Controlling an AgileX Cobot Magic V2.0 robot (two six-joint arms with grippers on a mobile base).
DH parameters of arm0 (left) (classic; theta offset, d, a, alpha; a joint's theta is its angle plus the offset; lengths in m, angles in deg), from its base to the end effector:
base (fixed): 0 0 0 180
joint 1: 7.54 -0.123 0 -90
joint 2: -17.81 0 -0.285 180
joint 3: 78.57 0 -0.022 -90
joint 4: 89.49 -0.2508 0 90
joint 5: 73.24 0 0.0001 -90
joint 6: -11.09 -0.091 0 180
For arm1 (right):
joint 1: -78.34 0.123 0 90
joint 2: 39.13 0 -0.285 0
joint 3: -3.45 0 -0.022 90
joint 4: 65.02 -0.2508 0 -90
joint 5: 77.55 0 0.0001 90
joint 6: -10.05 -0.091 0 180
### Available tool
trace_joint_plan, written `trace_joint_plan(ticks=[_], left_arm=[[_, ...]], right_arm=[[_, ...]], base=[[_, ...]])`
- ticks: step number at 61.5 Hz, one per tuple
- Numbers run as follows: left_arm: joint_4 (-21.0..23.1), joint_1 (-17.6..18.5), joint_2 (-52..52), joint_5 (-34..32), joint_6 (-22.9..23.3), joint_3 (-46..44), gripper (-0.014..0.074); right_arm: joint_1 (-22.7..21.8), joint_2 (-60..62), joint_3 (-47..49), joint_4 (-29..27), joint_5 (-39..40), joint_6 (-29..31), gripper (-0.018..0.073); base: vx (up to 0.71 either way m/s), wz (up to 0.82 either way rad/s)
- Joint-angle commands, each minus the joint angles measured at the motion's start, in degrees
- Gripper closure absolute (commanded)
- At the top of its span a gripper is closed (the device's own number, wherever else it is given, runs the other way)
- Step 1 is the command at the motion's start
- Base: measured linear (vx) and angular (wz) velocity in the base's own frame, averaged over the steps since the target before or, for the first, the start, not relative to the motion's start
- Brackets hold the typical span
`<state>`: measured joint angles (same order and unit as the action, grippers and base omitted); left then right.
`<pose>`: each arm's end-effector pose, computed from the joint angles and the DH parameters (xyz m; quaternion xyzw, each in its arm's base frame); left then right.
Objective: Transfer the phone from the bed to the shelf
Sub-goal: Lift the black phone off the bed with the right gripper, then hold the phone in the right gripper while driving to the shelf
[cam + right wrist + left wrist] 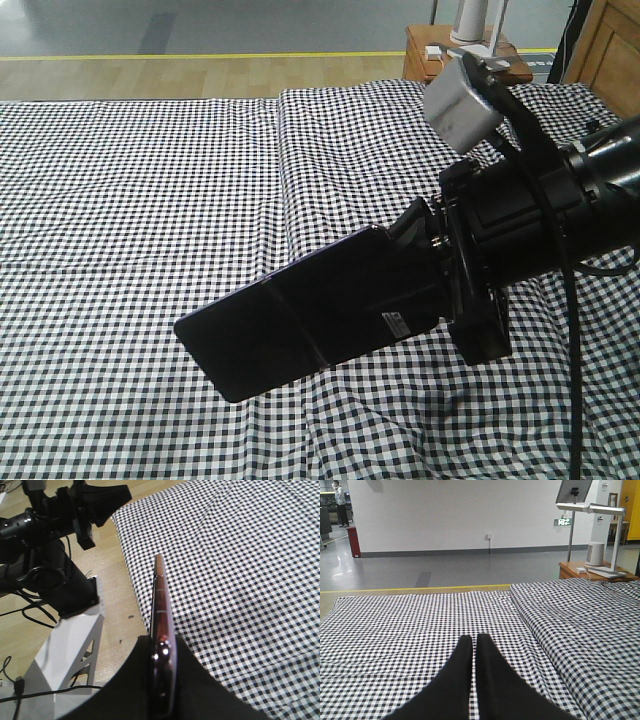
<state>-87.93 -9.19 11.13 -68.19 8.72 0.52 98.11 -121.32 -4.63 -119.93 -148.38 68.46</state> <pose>0.0564 0.0014 0.1952 -0.0043 0.7121 0.0143 0.7019 0.2037 0.1480 0.3766 -0.4915 0.7285 0.3806 0.2878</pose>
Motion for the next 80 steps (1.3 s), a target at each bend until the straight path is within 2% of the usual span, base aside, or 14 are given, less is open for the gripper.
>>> trace_joint_plan(ticks=[1,80], left_arm=[[0.56,0.2,0.4,-4.12,0.5,-1.43,0.0595],[0.56,0.2,0.4,-4.12,0.5,-1.43,0.0595]], right_arm=[[0.14,1.97,1.38,-4.84,-2.97,-0.34,0.0562],[0.03,2.16,1.38,-4.89,-2.86,-0.34,0.0561]], base=[[0.0,0.0],[0.0,0.01]])
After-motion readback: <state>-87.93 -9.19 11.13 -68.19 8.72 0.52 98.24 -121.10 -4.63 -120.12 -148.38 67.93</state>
